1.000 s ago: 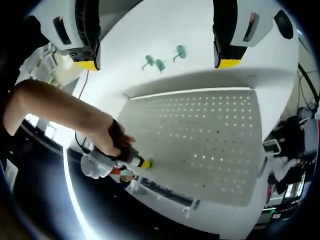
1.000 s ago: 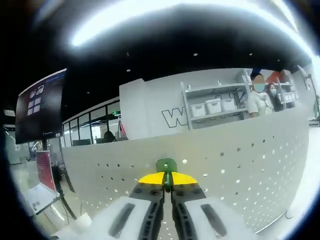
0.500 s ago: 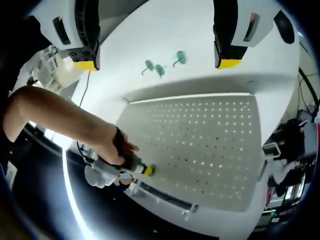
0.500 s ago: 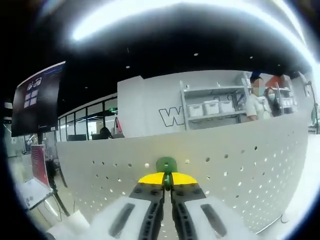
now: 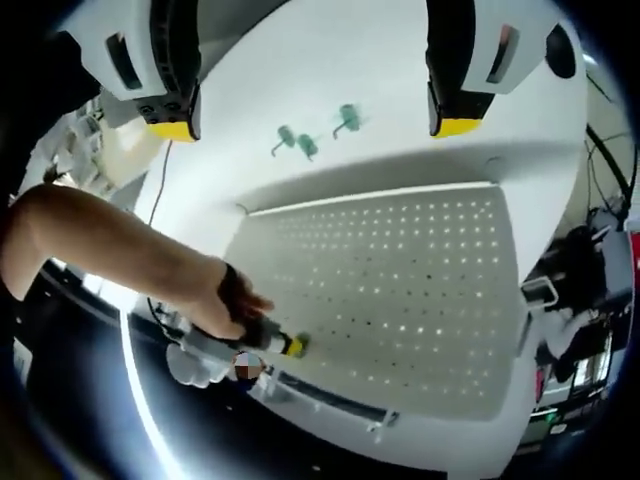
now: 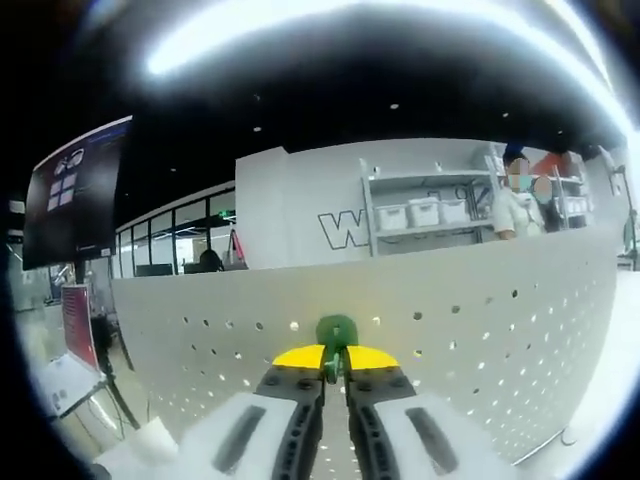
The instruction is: Insert the hook assembly into the mounting plate slot until the hook locks in place.
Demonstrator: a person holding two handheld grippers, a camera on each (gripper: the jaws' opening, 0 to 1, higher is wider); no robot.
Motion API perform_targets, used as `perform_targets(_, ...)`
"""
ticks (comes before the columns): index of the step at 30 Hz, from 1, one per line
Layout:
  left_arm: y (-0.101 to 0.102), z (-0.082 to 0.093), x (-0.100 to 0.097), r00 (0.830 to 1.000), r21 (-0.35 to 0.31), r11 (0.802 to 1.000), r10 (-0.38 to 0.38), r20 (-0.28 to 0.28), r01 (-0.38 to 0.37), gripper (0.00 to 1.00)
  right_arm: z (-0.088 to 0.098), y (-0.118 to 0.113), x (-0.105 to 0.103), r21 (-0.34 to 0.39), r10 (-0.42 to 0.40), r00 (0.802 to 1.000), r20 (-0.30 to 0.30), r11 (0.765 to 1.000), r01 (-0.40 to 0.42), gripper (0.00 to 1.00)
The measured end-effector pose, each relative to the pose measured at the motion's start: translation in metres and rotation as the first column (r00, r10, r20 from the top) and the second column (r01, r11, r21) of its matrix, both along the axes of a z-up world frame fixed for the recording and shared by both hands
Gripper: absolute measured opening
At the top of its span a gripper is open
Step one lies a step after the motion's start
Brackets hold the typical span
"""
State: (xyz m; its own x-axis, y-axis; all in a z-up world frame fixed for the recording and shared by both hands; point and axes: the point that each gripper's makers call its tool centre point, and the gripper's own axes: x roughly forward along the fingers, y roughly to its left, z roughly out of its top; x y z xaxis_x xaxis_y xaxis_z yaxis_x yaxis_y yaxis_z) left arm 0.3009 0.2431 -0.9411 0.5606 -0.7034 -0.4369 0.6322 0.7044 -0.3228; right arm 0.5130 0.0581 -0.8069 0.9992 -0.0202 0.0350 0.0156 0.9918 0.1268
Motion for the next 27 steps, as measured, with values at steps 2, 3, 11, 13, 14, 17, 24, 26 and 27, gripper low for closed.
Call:
perform_targets(2, 0.000, 0.001, 0.000, 1.000, -0.002, 1.000, 0.003, 0.003, -0.003, 0.96, 0.000, 0.002, -0.001, -0.011, -0.002, 1.000, -0.003, 1.000, 0.002, 0.06)
perform_targets(3, 0.001, 0.001, 0.000, 1.000, -0.001, 1.000, 0.004, 0.004, -0.004, 0.96, 0.000, 0.003, -0.002, -0.013, 0.000, 1.000, -0.004, 1.000, 0.000, 0.07)
perform_targets(11, 0.008, 0.000, -0.002, 1.000, 0.032, 0.999, 0.017, 0.014, -0.018, 0.95, 0.009, 0.001, -0.012, 0.021, 0.010, 1.000, 0.013, 1.000, -0.011, 0.18)
perform_targets(13, 0.008, -0.001, -0.004, 1.000, 0.039, 0.999, 0.012, 0.014, -0.012, 0.95, 0.010, 0.000, -0.018, -0.004, 0.012, 1.000, 0.013, 1.000, -0.012, 0.19)
perform_targets(14, 0.007, -0.001, -0.004, 1.000, 0.038, 0.999, 0.010, 0.014, -0.010, 0.95, 0.010, -0.001, -0.020, -0.009, 0.012, 1.000, 0.013, 1.000, -0.012, 0.19)
perform_targets(17, 0.006, -0.002, -0.008, 1.000, 0.040, 0.999, 0.006, 0.011, -0.007, 0.95, 0.014, -0.003, -0.030, -0.013, 0.043, 0.999, 0.009, 0.999, -0.043, 0.19)
perform_targets(24, 0.000, -0.007, -0.020, 1.000, 0.057, 0.998, -0.025, -0.004, 0.025, 0.96, 0.001, -0.006, -0.061, 0.010, 0.198, 0.978, -0.060, 0.980, -0.198, 0.20)
perform_targets(26, -0.001, -0.008, -0.022, 1.000, 0.053, 0.998, -0.027, -0.007, 0.027, 0.96, -0.009, -0.005, -0.073, -0.011, 0.240, 0.966, -0.101, 0.970, -0.242, 0.21)
perform_targets(27, -0.001, -0.008, -0.024, 1.000, 0.050, 0.998, -0.028, -0.011, 0.028, 0.97, -0.014, -0.009, -0.082, -0.033, 0.243, 0.963, -0.115, 0.968, -0.248, 0.22)
